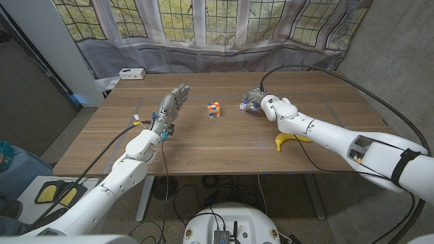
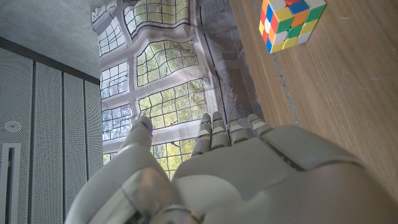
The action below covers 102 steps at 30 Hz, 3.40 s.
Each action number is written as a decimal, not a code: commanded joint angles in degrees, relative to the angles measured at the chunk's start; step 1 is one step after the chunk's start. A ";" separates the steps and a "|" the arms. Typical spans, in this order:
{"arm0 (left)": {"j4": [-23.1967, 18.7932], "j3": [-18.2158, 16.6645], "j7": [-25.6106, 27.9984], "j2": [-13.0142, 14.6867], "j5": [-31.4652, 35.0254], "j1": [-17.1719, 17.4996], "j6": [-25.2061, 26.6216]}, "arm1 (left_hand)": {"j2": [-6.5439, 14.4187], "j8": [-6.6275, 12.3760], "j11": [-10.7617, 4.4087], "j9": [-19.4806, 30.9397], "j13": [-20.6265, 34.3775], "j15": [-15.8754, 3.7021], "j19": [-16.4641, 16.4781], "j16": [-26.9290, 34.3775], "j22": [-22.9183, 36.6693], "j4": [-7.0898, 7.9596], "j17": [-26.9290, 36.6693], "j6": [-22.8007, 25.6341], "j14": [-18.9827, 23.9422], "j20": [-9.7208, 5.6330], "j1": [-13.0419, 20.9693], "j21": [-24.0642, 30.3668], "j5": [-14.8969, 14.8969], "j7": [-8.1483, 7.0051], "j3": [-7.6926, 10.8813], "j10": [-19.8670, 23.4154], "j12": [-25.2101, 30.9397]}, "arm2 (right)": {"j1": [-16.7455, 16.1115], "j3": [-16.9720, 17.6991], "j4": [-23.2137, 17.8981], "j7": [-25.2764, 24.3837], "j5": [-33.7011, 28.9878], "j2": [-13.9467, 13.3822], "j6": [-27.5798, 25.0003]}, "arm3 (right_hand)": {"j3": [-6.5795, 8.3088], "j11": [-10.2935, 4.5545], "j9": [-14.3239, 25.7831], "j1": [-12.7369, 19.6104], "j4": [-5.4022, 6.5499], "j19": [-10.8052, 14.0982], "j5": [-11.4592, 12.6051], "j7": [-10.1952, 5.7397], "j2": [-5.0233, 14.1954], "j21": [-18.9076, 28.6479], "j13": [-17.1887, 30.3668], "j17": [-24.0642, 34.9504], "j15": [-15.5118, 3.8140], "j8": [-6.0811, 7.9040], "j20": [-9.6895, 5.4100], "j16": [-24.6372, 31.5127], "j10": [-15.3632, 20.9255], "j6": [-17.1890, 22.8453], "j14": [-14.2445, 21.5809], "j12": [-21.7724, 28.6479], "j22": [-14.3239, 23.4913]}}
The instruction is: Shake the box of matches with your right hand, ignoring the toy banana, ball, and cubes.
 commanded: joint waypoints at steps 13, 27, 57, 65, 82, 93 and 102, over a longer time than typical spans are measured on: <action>-0.57 -0.19 -0.14 0.44 -0.27 0.34 0.25 | -0.32 0.20 -0.40 0.23 0.24 0.35 0.31 0.48 0.22 -0.05 0.18 0.75 0.61 0.88 0.00 0.37 -0.11 -0.18 0.37 0.48 0.04 | -0.84 -0.40 -3.01 1.70 -2.24 -1.06 -1.85 | -1.48 0.30 0.29 -1.71 0.02 -3.20 0.16 1.17 -0.55 -0.77 0.18 0.31 0.25 -0.40 1.53 -2.22 -8.68 -8.72 -5.31 -0.10 0.15; -0.77 -0.19 -0.25 0.36 -0.39 0.68 -0.04 | -0.26 0.26 -0.37 0.23 0.26 0.42 0.36 0.44 0.23 -0.13 0.18 1.05 0.64 0.99 0.05 0.39 -0.06 -0.17 0.56 0.53 0.04 | -2.46 1.31 -6.58 1.90 -2.07 -2.60 -2.40 | -2.20 1.09 0.27 -2.65 0.01 -3.94 0.34 1.92 -1.08 -0.77 0.20 0.26 0.80 -0.61 2.33 -2.95 -11.98 -13.74 -6.90 0.24 0.10; -0.36 -0.58 -2.16 0.74 -1.65 0.73 -0.59 | -0.25 -0.57 -0.12 0.22 0.27 0.55 0.87 0.39 0.22 -0.46 0.15 -1.57 0.92 0.71 0.36 0.52 0.03 -0.44 1.09 0.34 -0.09 | -13.40 13.44 -22.53 -6.24 6.67 -8.41 -0.88 | -3.55 14.03 -0.20 -6.87 0.51 -4.83 0.14 11.90 -0.42 -1.18 -0.11 -1.03 1.79 0.05 -0.84 -6.33 -18.44 -20.92 -15.17 0.82 -0.42; -0.77 -1.04 -3.83 1.69 -3.41 1.02 0.42 | -0.29 -0.49 -0.28 0.21 0.27 0.50 0.86 0.37 0.21 -0.54 0.15 -1.71 0.93 0.42 0.42 0.49 0.03 -0.36 1.19 0.23 -0.14 | -17.75 17.55 -26.98 -11.44 10.28 -9.20 0.51 | -3.75 14.79 -0.31 -7.48 0.65 -6.05 0.11 13.78 -0.32 -1.59 -0.21 -1.30 2.57 -0.14 -0.93 -6.74 -19.85 -22.14 -16.60 0.48 -0.48; -3.37 -1.94 -2.93 2.83 -2.80 2.39 0.21 | -0.42 -0.44 -0.15 0.21 0.27 0.50 0.93 0.34 0.20 -0.67 0.15 -2.37 0.93 0.36 0.49 0.47 0.02 -0.11 1.33 0.20 -0.15 | -24.33 24.15 -35.31 -16.77 15.42 -11.43 2.67 | -4.76 15.15 -0.44 -11.07 2.28 -8.79 -0.23 13.83 0.09 -1.99 -0.27 -1.43 3.51 -0.42 -0.13 -7.05 -22.49 -25.15 -18.92 0.22 -0.46; -2.59 -0.96 -3.38 1.99 -1.99 0.82 0.06 | -0.53 -0.21 -0.19 0.20 0.27 0.51 0.92 0.33 0.19 -0.71 0.15 -2.04 0.93 0.42 0.47 0.44 -0.01 0.04 1.38 0.22 -0.14 | -32.29 34.18 -35.18 -22.11 31.83 -12.64 15.94 | -5.50 16.53 -0.56 -14.68 3.94 -11.42 -0.08 15.40 0.90 -2.18 -0.26 -1.41 5.03 0.62 0.39 -7.21 -23.23 -23.41 -21.03 0.63 -0.42; -2.47 -0.46 -3.64 2.02 -1.70 0.42 0.41 | -0.59 -0.21 -0.09 0.20 0.27 0.55 0.91 0.31 0.20 -0.73 0.16 -2.12 0.91 0.41 0.44 0.42 -0.03 -0.10 1.41 0.23 -0.14 | -36.61 38.99 -32.29 -23.34 41.88 -12.14 27.11 | -5.86 17.54 -0.64 -16.10 4.50 -11.97 0.00 16.13 0.98 -1.99 -0.27 -1.41 5.10 0.47 0.08 -7.05 -23.17 -23.66 -21.37 0.81 -0.41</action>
